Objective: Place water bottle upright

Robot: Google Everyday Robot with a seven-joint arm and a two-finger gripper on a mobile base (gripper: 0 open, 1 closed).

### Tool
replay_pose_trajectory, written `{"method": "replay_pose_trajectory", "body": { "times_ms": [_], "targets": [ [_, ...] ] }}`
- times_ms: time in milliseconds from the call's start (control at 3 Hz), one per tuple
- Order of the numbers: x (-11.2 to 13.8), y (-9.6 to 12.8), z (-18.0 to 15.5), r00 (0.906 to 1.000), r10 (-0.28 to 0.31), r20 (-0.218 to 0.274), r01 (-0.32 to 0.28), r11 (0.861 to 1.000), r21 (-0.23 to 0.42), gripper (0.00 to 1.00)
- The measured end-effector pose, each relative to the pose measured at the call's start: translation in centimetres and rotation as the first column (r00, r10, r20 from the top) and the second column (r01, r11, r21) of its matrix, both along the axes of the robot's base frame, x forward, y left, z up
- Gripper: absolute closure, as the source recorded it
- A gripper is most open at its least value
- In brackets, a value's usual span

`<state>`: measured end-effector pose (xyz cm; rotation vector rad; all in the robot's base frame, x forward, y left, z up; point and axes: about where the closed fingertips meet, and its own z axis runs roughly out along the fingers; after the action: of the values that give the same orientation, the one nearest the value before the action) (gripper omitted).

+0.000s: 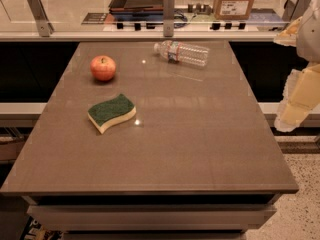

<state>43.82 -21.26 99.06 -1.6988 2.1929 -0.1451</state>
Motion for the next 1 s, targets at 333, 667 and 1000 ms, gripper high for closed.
{"method": "replay_pose_trajectory", "body": {
  "times_ms": [333,667,1000],
  "targets": [
    [0.2,0.1,0.2,1.0,-0.001,0.003,0.001,1.0,0.001,0.0],
    [1.6,0.6,0.1,0.9995,-0.027,-0.014,0.027,1.0,-0.001,0.0],
    [4.0,1.8,0.0,0.9974,-0.069,-0.023,0.069,0.997,0.028,0.0]
  ]
}}
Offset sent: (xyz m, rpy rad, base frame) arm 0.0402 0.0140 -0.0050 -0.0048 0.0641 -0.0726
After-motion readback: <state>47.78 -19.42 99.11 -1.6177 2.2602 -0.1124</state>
